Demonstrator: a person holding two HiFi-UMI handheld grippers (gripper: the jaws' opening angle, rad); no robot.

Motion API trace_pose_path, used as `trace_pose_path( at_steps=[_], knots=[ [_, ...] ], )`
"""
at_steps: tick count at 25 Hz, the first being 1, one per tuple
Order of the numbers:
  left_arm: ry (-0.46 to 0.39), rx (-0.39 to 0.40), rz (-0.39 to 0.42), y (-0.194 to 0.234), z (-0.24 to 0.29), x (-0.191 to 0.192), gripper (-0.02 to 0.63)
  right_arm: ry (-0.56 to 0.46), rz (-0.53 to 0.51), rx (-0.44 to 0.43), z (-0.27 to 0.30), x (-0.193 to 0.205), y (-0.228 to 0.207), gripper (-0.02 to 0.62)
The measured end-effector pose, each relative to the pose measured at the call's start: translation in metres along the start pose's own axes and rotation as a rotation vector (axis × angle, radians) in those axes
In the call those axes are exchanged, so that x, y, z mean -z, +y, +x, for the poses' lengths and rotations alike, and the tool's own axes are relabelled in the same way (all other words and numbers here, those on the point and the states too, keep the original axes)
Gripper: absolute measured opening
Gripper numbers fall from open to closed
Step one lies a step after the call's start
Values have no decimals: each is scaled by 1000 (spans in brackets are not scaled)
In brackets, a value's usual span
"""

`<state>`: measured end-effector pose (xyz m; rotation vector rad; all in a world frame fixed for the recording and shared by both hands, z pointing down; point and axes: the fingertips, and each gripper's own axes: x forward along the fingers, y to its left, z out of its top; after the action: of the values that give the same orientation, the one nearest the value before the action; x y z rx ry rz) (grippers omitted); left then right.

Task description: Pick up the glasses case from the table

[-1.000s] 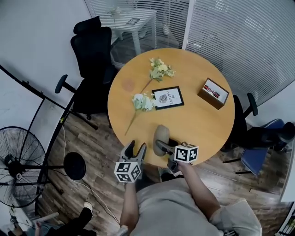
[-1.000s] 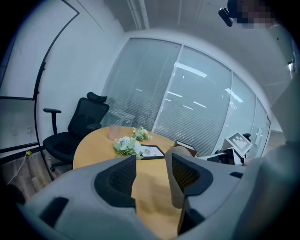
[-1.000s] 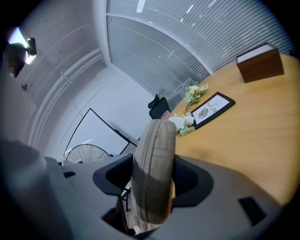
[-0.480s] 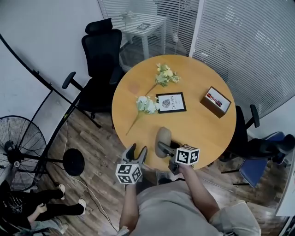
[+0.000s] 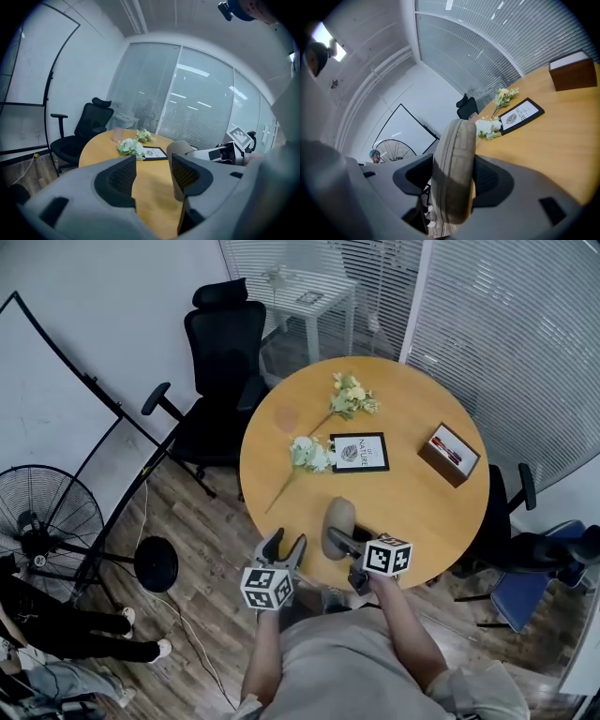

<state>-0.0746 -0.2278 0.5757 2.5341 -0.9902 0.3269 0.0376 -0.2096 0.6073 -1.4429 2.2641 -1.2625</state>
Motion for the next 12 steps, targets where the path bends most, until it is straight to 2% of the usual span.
trace_pose_path(
  at_steps=[12],
  knots=[
    [18,7,-7,-2,2,6,233,-2,-6,20,-5,2,-6,252]
  ],
)
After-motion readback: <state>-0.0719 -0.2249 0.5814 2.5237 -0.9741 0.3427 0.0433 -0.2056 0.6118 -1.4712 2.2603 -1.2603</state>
